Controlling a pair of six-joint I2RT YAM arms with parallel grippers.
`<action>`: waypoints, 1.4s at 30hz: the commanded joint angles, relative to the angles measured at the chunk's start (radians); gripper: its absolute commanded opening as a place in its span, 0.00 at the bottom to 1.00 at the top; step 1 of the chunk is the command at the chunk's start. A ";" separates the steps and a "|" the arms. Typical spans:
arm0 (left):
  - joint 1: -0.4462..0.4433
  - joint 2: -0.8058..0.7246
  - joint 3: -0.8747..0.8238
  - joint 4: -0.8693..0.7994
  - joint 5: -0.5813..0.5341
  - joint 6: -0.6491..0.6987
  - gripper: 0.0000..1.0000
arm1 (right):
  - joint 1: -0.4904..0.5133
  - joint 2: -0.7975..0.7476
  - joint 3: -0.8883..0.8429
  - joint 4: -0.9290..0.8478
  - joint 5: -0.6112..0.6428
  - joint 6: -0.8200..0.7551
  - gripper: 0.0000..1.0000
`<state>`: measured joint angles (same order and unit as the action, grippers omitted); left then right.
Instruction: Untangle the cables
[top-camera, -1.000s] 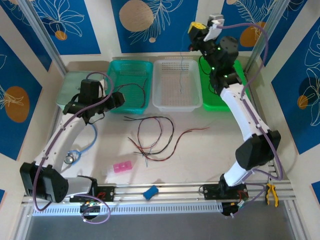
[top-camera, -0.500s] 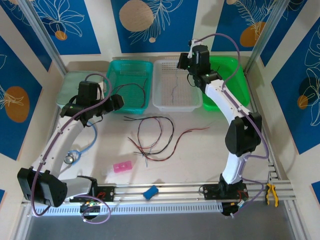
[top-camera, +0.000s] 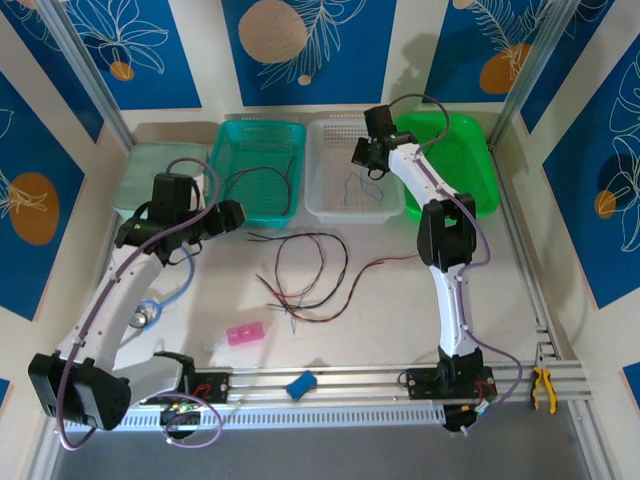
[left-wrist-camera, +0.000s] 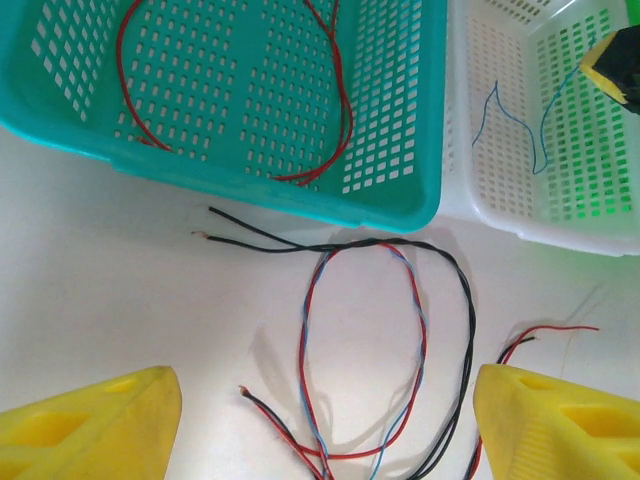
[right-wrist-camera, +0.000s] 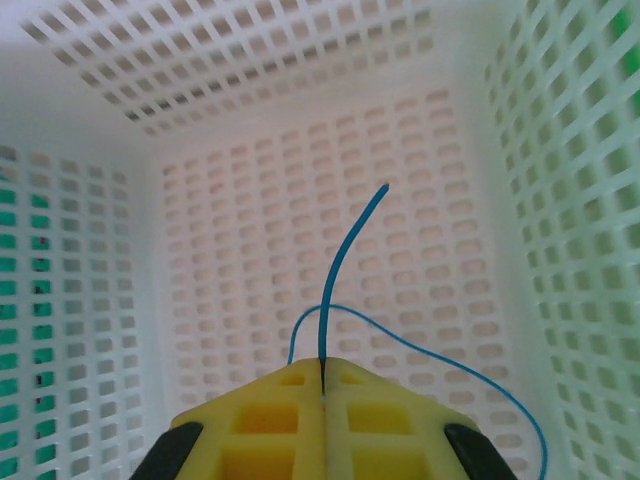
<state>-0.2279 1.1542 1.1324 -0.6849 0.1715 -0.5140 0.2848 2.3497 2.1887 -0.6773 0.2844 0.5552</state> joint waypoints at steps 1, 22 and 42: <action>-0.009 -0.028 -0.013 -0.035 -0.009 0.017 0.77 | 0.001 0.043 0.101 -0.136 -0.067 0.018 0.05; -0.031 -0.205 -0.077 -0.155 0.000 -0.035 0.77 | 0.040 -0.219 0.186 -0.210 -0.014 -0.181 0.95; -0.047 -0.199 -0.103 -0.130 0.019 -0.062 0.77 | -0.059 -0.700 -0.430 -0.352 0.017 -0.067 0.70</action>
<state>-0.2607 0.9485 1.0374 -0.8268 0.1730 -0.5678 0.2287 1.7599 1.8294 -1.0668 0.3241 0.4587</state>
